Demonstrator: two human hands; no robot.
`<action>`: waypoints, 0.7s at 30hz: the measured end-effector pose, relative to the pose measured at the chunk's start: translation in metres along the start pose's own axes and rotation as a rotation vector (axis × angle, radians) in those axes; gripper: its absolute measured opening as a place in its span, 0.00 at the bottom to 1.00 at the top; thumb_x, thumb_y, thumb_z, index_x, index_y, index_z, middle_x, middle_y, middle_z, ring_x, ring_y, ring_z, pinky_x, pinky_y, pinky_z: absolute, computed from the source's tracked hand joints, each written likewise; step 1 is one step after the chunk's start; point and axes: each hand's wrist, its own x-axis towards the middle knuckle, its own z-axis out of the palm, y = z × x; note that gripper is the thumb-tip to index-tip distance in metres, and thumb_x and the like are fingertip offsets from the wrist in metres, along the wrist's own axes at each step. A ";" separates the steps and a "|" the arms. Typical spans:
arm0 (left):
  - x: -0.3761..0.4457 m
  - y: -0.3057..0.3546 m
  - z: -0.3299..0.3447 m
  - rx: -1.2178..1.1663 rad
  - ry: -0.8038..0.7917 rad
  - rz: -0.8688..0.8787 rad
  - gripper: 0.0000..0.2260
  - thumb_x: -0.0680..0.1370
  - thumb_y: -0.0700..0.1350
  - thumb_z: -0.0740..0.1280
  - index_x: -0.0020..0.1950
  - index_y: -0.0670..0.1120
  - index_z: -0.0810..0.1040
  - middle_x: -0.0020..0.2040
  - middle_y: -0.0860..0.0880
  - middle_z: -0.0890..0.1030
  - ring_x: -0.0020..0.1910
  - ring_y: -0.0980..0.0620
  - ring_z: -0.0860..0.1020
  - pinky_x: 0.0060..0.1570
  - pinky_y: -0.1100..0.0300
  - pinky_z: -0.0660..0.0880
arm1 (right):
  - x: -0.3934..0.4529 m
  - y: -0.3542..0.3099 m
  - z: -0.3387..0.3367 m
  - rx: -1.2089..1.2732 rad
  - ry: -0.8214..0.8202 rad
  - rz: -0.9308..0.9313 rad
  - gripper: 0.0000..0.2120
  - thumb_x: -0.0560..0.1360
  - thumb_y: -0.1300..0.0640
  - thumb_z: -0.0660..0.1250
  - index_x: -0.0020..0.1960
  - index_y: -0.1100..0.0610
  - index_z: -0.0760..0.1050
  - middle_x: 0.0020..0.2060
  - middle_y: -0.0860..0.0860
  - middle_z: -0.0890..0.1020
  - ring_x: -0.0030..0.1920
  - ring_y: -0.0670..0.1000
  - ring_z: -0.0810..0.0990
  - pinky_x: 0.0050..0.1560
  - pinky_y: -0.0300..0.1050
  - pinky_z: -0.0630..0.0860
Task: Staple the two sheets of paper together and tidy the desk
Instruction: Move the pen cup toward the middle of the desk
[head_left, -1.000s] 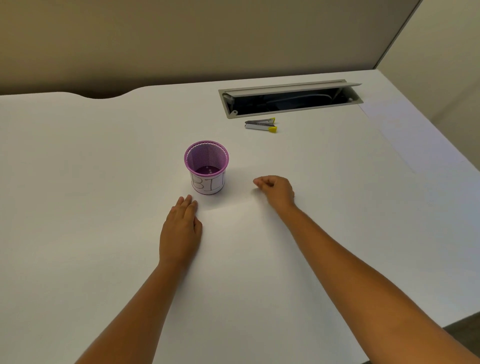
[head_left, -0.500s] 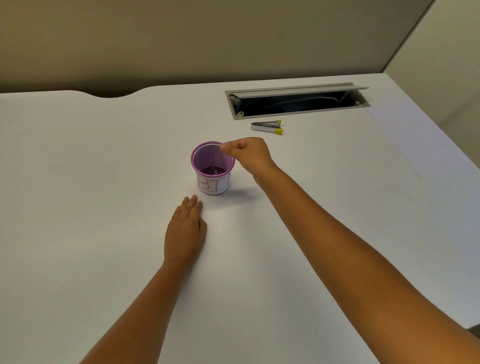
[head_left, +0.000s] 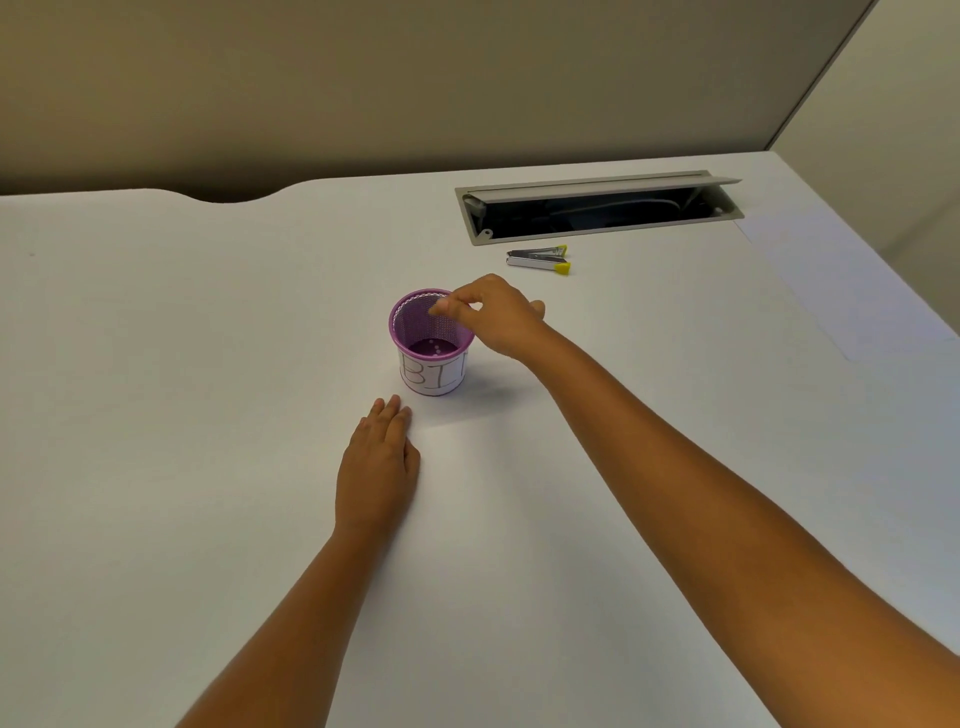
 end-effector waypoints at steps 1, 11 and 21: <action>0.000 0.000 0.000 -0.001 0.001 0.000 0.18 0.75 0.37 0.59 0.65 0.39 0.72 0.68 0.41 0.71 0.69 0.43 0.67 0.68 0.50 0.62 | -0.003 0.002 -0.002 0.039 -0.017 -0.012 0.16 0.77 0.44 0.56 0.57 0.48 0.78 0.63 0.49 0.76 0.62 0.54 0.72 0.62 0.56 0.60; 0.000 0.000 0.001 0.015 -0.004 -0.005 0.18 0.74 0.36 0.60 0.64 0.39 0.72 0.68 0.41 0.71 0.69 0.43 0.67 0.68 0.51 0.62 | -0.102 0.115 0.054 -0.321 -0.040 0.357 0.30 0.79 0.42 0.46 0.75 0.58 0.47 0.76 0.54 0.46 0.76 0.55 0.44 0.74 0.57 0.43; 0.000 0.002 0.000 0.016 -0.009 -0.004 0.18 0.75 0.36 0.59 0.65 0.39 0.71 0.69 0.41 0.70 0.70 0.44 0.65 0.69 0.51 0.61 | -0.091 0.107 0.091 -0.387 0.022 0.194 0.41 0.75 0.34 0.46 0.74 0.60 0.37 0.76 0.55 0.39 0.75 0.54 0.35 0.71 0.60 0.32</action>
